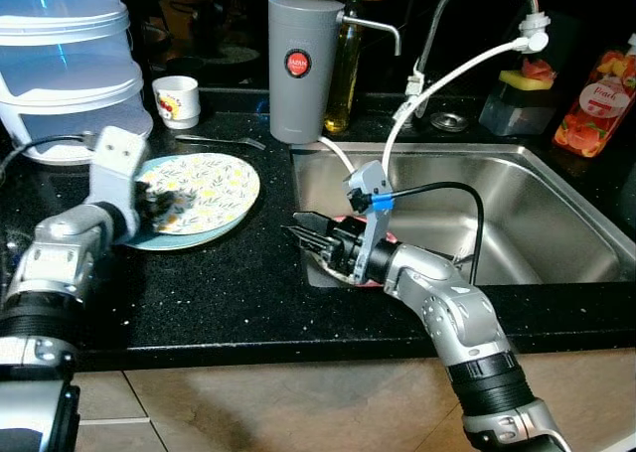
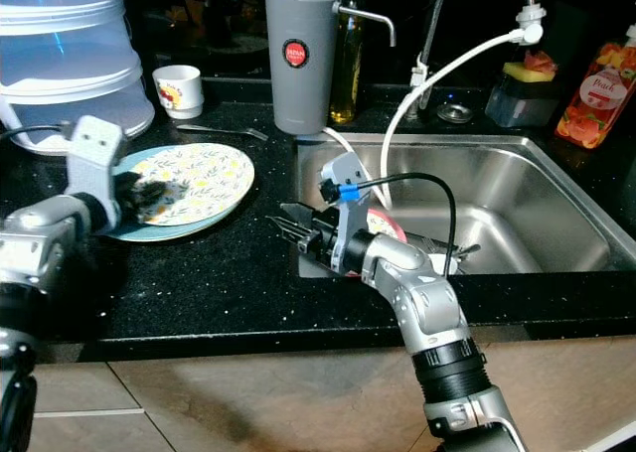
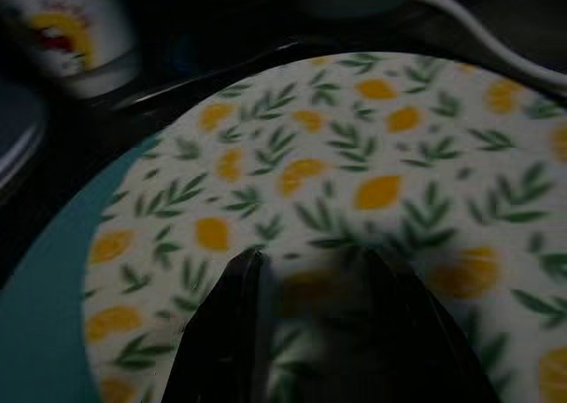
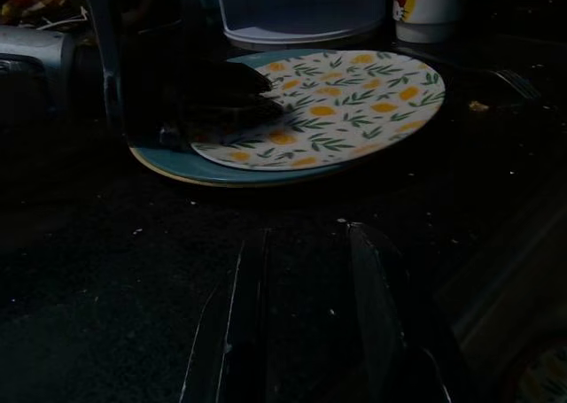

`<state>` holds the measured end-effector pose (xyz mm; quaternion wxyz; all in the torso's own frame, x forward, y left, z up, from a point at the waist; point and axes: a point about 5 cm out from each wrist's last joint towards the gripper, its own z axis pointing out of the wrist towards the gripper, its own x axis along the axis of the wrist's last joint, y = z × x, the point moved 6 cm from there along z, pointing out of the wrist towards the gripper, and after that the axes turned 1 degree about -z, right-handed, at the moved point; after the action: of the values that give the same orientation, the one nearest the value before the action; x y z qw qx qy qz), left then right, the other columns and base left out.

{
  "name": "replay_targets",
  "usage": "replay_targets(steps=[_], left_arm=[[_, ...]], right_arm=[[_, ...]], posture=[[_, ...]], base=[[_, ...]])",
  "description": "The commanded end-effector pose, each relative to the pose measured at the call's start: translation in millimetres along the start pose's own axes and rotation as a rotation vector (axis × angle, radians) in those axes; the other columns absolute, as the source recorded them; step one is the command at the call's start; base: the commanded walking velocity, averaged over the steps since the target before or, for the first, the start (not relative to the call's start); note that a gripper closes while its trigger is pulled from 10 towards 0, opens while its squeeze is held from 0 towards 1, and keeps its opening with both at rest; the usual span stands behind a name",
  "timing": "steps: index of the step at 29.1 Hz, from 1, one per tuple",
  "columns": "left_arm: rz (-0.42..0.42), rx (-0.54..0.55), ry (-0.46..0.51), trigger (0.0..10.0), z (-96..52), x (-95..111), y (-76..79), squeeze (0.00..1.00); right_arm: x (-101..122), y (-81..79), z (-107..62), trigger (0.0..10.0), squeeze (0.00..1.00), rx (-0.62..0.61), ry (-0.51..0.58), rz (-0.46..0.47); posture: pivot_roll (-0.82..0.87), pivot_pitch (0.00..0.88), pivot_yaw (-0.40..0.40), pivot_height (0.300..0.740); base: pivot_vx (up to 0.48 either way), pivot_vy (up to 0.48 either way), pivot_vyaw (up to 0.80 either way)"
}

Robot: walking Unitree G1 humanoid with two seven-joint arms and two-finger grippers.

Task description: Kitchen organization

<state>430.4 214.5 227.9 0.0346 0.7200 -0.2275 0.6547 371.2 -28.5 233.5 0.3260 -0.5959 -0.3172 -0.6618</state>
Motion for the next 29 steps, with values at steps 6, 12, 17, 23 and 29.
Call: replay_targets(steps=[6,12,17,23,29], left_arm=[[-0.055,-0.143,-0.083,10.0,3.1,-36.1,37.7,0.00],[-0.061,-0.183,-0.095,10.0,2.1,-41.7,47.8,0.00],[-0.073,-0.256,-0.103,10.0,-2.5,-47.4,62.8,0.00],[-0.091,-0.347,-0.089,10.0,-9.0,-46.0,78.5,0.00],[-0.168,-0.535,-0.025,10.0,-26.2,-31.4,106.5,0.00]], right_arm=[[1.2,3.0,10.0,10.0,0.00,-0.050,0.015,0.039],[6.0,7.1,24.2,10.0,0.00,-0.098,0.039,0.095],[9.6,12.0,37.0,10.0,0.23,-0.135,0.067,0.155],[8.8,8.3,47.7,10.0,1.00,-0.128,0.068,0.184],[10.5,5.4,59.6,10.0,0.41,-0.136,0.066,0.188]], posture=[[0.12,0.094,-0.026,0.740],[0.12,0.091,-0.024,0.740],[0.12,0.087,-0.024,0.740],[0.12,0.093,-0.026,0.740],[0.12,0.102,-0.030,0.740]], base=[[0.000,0.000,0.00],[0.000,0.000,0.00],[0.000,0.000,0.00],[0.000,0.000,0.00],[0.000,0.000,0.00]])
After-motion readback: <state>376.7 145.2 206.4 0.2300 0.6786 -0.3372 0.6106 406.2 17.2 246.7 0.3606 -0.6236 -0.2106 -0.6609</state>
